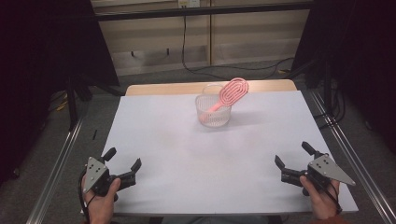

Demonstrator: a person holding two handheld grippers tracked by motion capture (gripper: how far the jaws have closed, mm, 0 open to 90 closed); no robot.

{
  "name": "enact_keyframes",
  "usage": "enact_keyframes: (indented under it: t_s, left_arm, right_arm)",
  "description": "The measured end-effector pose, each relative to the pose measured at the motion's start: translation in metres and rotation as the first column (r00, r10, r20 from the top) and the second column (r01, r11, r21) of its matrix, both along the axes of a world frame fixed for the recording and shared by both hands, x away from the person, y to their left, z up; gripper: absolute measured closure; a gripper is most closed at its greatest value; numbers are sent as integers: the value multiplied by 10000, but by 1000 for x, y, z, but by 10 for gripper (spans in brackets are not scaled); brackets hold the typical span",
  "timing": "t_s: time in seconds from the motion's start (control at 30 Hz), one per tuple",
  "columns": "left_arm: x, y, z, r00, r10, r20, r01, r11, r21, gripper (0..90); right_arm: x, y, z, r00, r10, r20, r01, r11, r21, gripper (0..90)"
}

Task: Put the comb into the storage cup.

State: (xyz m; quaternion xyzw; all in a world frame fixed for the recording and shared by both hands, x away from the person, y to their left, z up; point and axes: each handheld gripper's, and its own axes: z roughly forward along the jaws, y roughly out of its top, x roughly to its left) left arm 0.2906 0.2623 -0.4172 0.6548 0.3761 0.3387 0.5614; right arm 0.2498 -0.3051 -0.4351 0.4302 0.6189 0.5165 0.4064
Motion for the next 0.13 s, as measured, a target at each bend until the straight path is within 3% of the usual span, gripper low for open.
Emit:
enact_keyframes:
  t_s: [0.07, 0.13]
  left_arm:
    - [0, 3, 3, 9998, -19, 208, 24, 9998, -214, 28]
    - [2, 4, 1, 9999, 107, 36, -106, 9996, -278, 27]
  right_arm:
    - [0, 0, 0, 10000, 3, -26, -3, 10000, 5, 0]
    - [1, 0, 0, 10000, 34, -28, -34, 10000, 38, 0]
